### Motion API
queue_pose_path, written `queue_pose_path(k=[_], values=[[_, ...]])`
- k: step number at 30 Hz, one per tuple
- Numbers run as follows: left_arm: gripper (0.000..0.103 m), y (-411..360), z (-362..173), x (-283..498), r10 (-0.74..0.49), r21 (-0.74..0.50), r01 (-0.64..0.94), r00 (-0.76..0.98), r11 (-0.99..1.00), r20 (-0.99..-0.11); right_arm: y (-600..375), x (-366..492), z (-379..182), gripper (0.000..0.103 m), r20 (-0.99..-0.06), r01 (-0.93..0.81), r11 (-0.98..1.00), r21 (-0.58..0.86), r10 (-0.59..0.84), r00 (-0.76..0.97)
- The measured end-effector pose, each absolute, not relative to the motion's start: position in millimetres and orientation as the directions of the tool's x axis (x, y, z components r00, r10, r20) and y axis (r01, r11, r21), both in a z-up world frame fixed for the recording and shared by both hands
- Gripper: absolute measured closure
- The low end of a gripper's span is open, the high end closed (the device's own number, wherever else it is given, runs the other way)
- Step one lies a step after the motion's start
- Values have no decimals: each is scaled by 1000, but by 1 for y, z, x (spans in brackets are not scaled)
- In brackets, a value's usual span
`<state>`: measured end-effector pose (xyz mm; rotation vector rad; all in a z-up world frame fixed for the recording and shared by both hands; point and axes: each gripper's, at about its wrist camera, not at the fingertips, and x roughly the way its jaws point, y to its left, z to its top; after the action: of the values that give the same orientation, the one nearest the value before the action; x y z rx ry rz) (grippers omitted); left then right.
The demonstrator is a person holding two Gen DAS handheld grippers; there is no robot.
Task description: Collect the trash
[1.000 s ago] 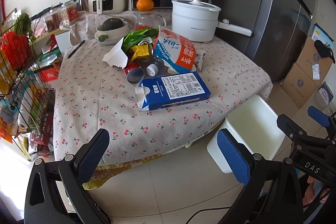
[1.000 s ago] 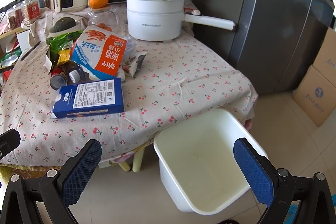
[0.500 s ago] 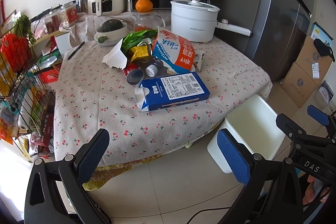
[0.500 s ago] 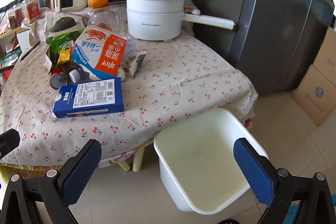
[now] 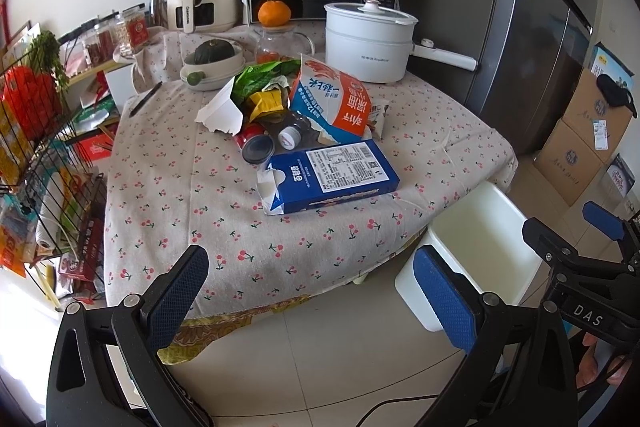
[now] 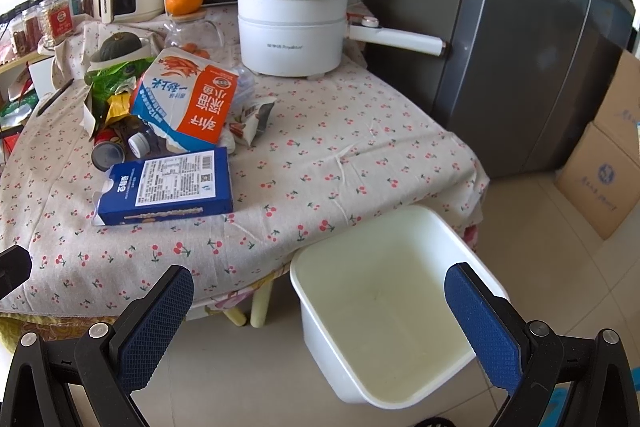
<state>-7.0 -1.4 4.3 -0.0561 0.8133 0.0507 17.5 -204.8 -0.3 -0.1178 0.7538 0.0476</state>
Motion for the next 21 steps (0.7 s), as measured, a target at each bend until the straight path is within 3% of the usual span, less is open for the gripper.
queue_pose_path(k=[21], values=[[0,15,6,-11,50,-21,-89,721,996,-691,-208,16,7,0,-663,-81,993,-81,7,749]])
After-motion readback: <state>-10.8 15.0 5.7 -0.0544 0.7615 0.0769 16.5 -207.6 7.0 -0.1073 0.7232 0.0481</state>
